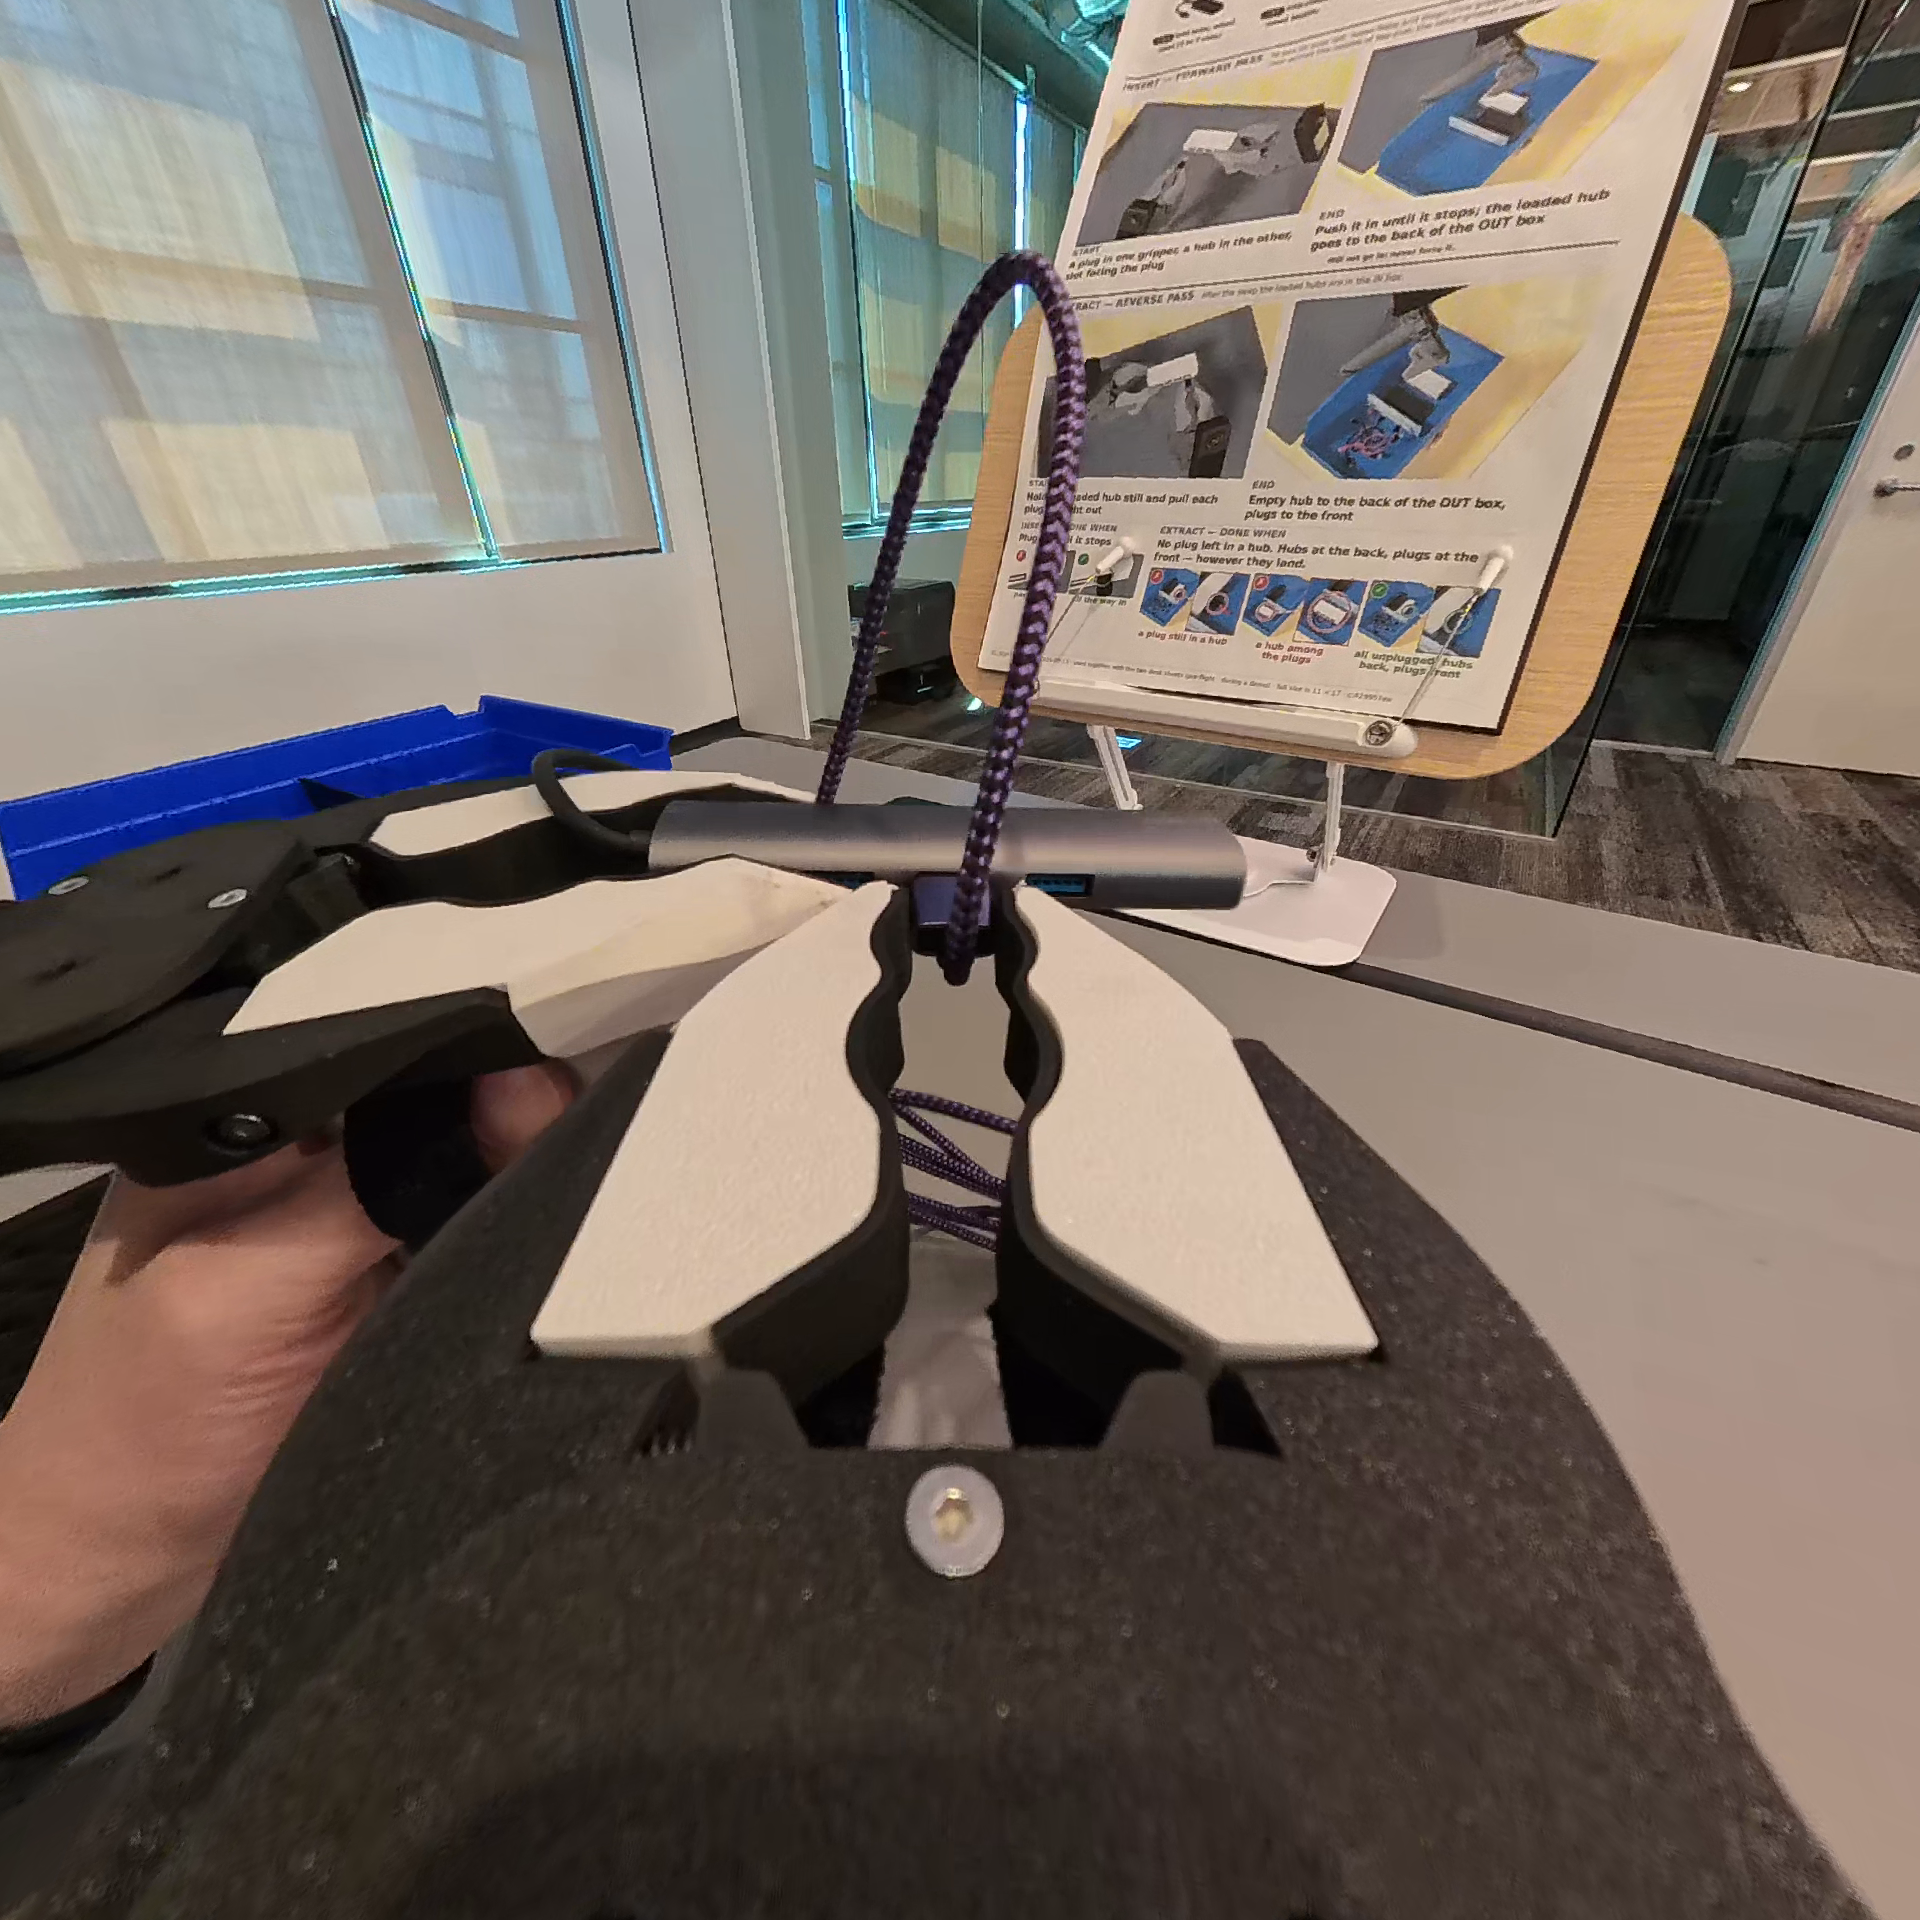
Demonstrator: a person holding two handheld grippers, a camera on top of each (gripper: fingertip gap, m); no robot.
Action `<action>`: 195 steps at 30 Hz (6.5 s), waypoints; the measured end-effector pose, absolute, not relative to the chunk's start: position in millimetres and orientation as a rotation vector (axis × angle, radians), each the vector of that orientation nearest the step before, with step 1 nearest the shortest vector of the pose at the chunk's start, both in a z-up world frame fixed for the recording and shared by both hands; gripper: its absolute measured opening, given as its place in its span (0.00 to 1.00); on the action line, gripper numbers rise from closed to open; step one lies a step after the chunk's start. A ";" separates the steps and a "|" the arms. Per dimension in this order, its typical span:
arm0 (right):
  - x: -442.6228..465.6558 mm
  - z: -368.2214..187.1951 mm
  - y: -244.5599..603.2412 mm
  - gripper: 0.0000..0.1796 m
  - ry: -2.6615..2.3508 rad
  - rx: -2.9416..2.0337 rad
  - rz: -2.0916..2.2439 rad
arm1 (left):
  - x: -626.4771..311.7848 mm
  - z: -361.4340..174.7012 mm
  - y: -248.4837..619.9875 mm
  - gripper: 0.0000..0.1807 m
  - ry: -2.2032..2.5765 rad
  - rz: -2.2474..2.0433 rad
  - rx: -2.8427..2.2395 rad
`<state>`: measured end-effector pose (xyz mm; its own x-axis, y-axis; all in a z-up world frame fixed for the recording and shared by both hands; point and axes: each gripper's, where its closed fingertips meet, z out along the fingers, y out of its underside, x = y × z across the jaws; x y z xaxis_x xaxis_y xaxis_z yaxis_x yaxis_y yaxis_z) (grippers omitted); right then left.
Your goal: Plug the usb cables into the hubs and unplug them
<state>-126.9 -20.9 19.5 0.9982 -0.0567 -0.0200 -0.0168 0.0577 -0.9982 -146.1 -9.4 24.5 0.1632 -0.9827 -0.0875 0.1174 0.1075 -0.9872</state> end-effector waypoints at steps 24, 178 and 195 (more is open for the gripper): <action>-118.9 10.8 -28.9 0.08 0.041 -1.542 -0.006 | -185.8 33.6 40.2 0.18 0.882 -1.090 -1.182; 275.8 -129.3 -208.6 0.10 0.453 -2.670 -0.497 | -146.3 -10.4 -26.3 0.29 1.313 -1.409 -1.248; 251.2 -103.5 -209.8 0.23 0.407 -2.637 -0.348 | -150.5 -7.5 -10.9 0.30 1.228 -1.432 -1.308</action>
<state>251.2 -209.8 -103.5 0.9247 -0.3381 0.1752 -0.2253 -0.8566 -0.4641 -150.5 -10.9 -7.5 -0.1231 -0.9739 0.1908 -0.0397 -0.1873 -0.9815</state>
